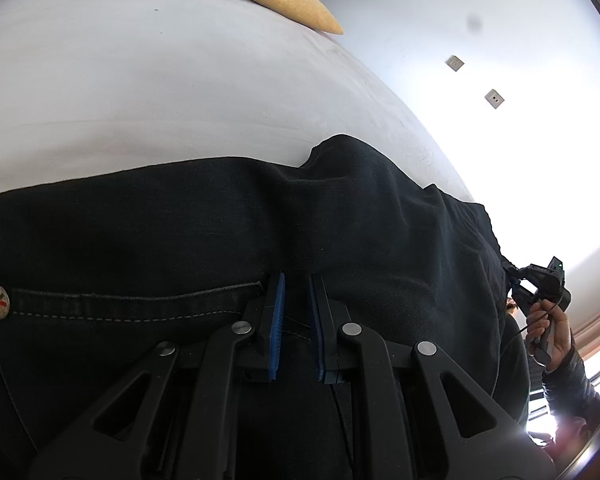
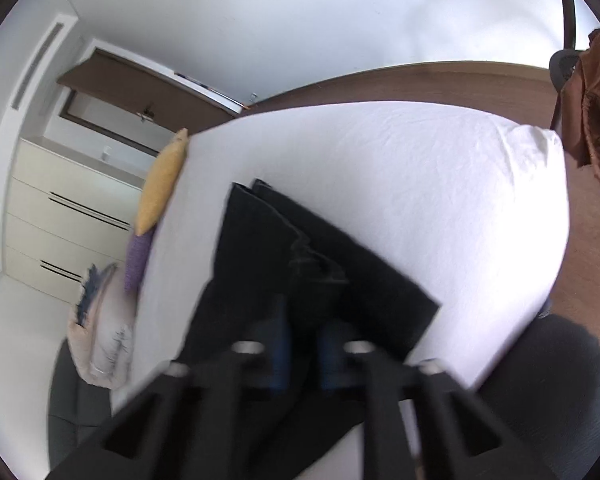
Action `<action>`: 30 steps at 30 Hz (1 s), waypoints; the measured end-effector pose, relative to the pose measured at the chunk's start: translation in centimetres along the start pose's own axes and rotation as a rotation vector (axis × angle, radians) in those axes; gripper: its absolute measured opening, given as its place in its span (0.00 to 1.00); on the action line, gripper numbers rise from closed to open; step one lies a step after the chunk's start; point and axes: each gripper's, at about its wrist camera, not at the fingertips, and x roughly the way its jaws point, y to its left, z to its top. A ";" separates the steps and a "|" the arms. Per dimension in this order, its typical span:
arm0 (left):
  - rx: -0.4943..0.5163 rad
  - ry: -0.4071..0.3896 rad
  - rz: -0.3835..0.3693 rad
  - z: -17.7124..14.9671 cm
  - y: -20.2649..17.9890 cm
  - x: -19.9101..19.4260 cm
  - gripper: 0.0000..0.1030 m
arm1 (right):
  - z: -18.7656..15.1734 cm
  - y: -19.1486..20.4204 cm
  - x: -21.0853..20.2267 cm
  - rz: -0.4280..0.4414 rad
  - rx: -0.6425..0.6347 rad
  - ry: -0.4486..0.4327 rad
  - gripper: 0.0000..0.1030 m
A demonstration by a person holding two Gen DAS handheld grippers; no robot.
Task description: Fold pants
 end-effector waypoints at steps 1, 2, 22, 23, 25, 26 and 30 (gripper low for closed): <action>-0.002 0.001 -0.002 0.0 0.0 0.0 0.13 | 0.1 -0.2 -0.2 -0.007 0.003 0.006 0.04; -0.005 0.002 -0.007 0.1 0.0 0.0 0.13 | 0.1 -0.3 -0.4 -0.014 0.003 0.008 0.04; -0.028 0.004 -0.057 0.4 0.9 -0.3 0.13 | 0.7 -1.0 -1.4 -0.056 0.048 0.066 0.04; -0.027 0.003 -0.058 0.3 0.9 -0.3 0.13 | 0.7 -1.3 -1.2 -0.053 0.056 0.067 0.04; -0.026 0.002 -0.057 0.3 0.8 -0.3 0.13 | 0.6 -1.7 -1.0 -0.042 0.055 0.068 0.02; -0.025 0.002 -0.058 0.3 0.8 -0.3 0.13 | 0.7 -1.7 -1.0 -0.038 0.050 0.071 0.02; -0.022 -0.001 -0.057 0.2 0.8 -0.4 0.13 | 1.1 -2.0 -1.3 -0.027 0.056 0.090 0.05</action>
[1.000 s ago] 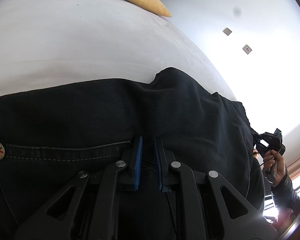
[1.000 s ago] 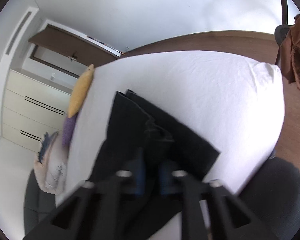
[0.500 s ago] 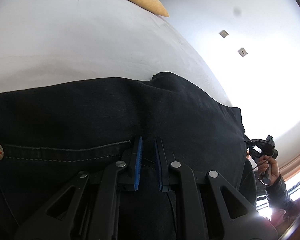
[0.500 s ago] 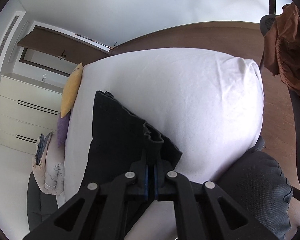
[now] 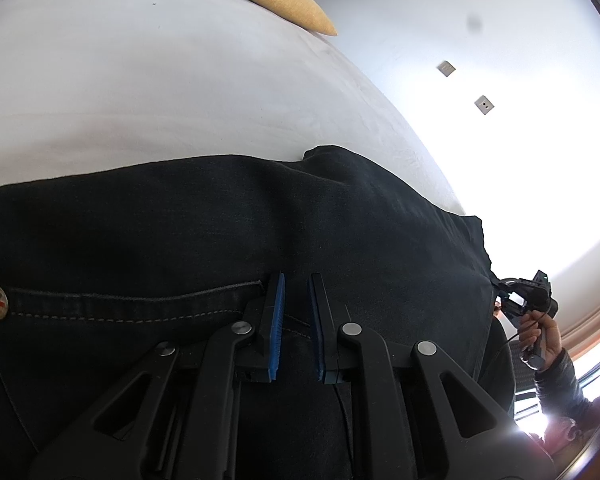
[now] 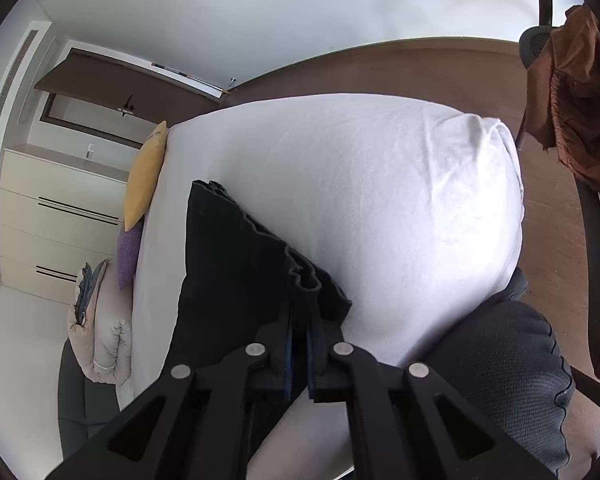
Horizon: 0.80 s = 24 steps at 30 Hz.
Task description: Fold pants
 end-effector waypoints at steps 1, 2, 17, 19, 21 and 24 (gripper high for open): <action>0.000 -0.001 -0.001 0.0 0.0 0.0 0.13 | 0.1 0.4 -0.7 -0.031 -0.023 -0.013 0.07; 0.000 -0.002 -0.004 -0.1 0.0 0.0 0.13 | 0.2 0.8 -1.4 -0.076 -0.051 -0.039 0.10; 0.000 -0.008 -0.015 -0.3 0.5 -0.2 0.13 | -15.2 11.3 5.3 0.316 -0.214 0.543 0.45; -0.001 -0.008 -0.015 -0.3 0.5 -0.2 0.13 | -16.4 10.9 6.5 0.318 -0.172 0.590 0.46; -0.001 -0.009 -0.015 -0.3 0.5 -0.3 0.13 | -17.7 10.7 7.5 0.310 -0.161 0.628 0.46; -0.001 -0.009 -0.015 -0.3 0.5 -0.3 0.13 | -19.3 10.5 8.5 0.297 -0.153 0.679 0.46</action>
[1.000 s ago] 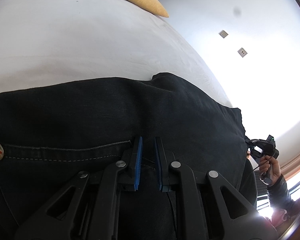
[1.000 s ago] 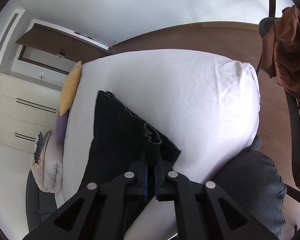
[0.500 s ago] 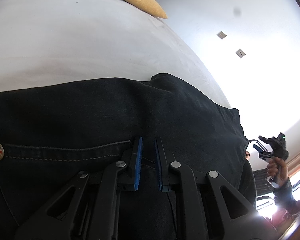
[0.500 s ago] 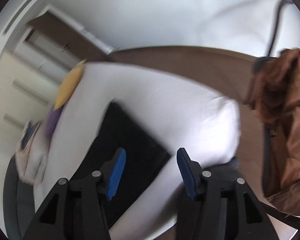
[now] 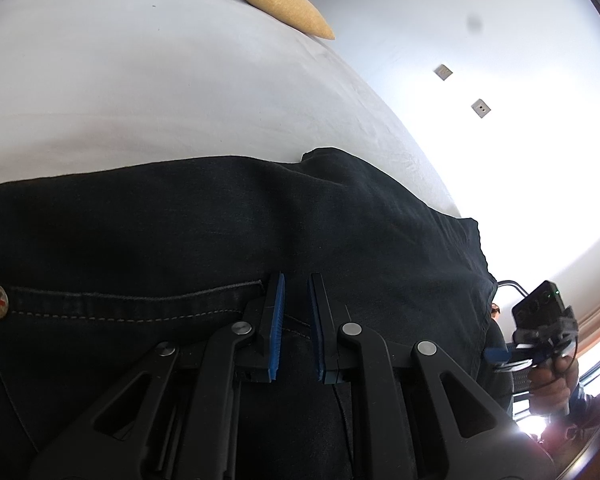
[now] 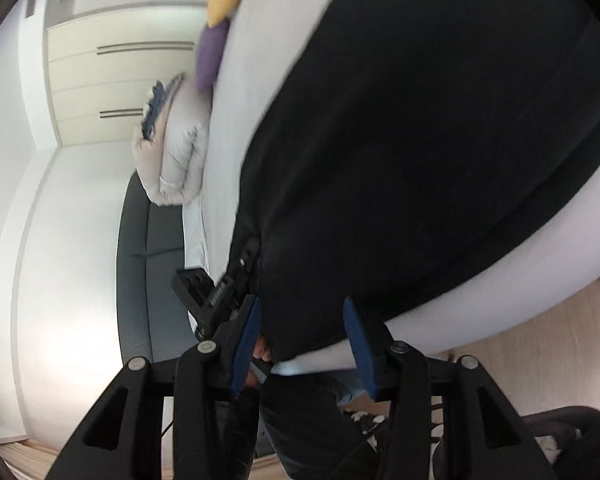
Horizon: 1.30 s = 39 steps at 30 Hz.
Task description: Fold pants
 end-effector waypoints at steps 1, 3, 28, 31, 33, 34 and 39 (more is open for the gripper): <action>0.000 0.000 0.000 0.0 0.0 0.0 0.13 | -0.2 -0.2 0.4 -0.001 0.002 0.007 0.46; 0.000 0.000 0.000 0.0 0.0 0.0 0.13 | 0.0 -0.7 0.7 -0.012 0.010 0.018 0.47; 0.000 0.001 -0.002 0.0 0.1 0.0 0.13 | 0.4 -1.6 4.6 -0.010 0.042 0.083 0.02; -0.002 0.003 -0.004 0.1 0.1 0.0 0.13 | 0.2 -1.3 4.1 -0.028 0.008 0.070 0.02; -0.001 0.005 -0.005 0.1 0.1 0.0 0.13 | 0.0 -1.6 3.4 -0.041 0.014 0.056 0.02; -0.003 0.005 -0.007 0.1 0.2 -0.1 0.13 | -0.1 -1.8 3.0 -0.042 0.018 0.049 0.02; -0.001 0.004 0.001 0.3 0.2 -0.1 0.13 | -0.4 -1.9 2.3 -0.054 -0.029 0.025 0.02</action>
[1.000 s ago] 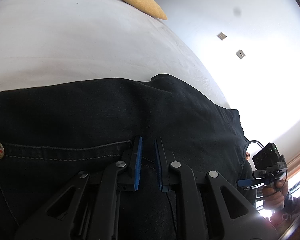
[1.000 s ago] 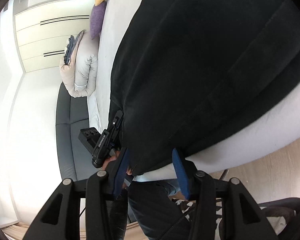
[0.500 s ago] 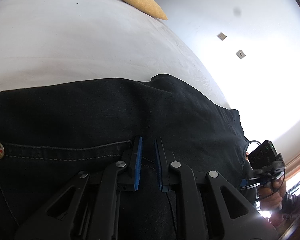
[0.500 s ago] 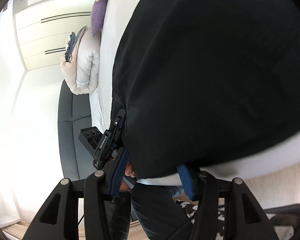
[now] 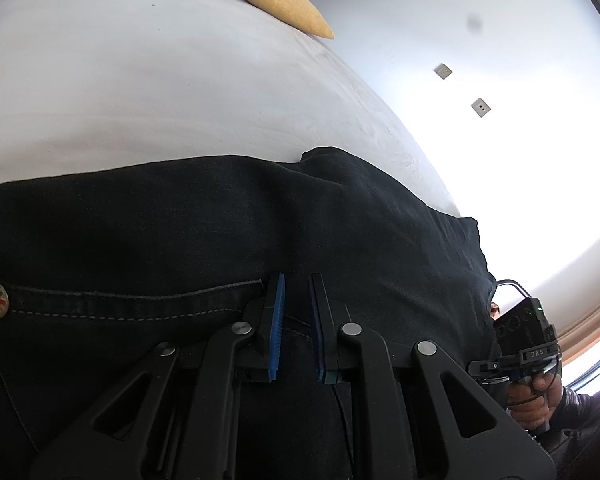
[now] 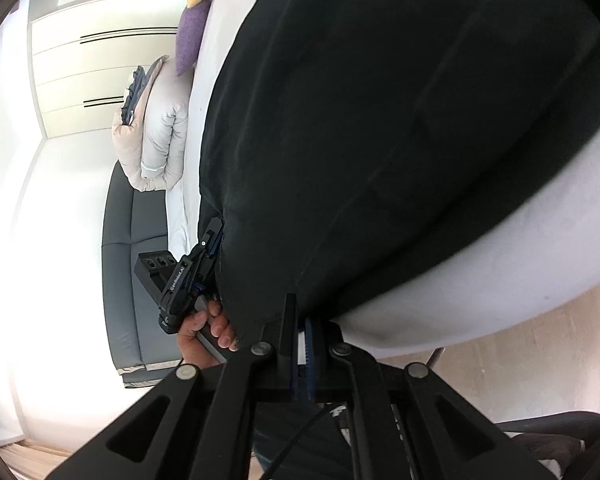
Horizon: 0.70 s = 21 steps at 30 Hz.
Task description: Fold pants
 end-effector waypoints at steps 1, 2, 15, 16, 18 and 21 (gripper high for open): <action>0.000 0.000 0.002 0.0 0.0 0.0 0.13 | 0.0 0.4 0.0 -0.015 -0.031 -0.004 0.02; 0.001 -0.001 0.004 0.0 -0.1 -0.1 0.13 | -0.1 0.7 0.0 -0.030 -0.066 -0.007 0.02; 0.178 0.028 -0.020 1.0 -12.0 0.9 0.13 | 2.0 -1.9 -3.6 0.102 0.055 -0.114 0.31; 0.184 0.040 -0.034 0.9 -12.9 1.6 0.13 | 2.2 -2.3 -4.0 0.111 0.074 -0.127 0.30; 0.182 0.065 -0.063 0.4 -14.3 3.1 0.13 | 2.6 -3.3 -4.6 0.110 0.107 -0.146 0.20; 0.189 0.114 -0.106 -1.3 -16.2 4.8 0.13 | 2.9 -4.4 -5.2 0.082 0.125 -0.161 0.02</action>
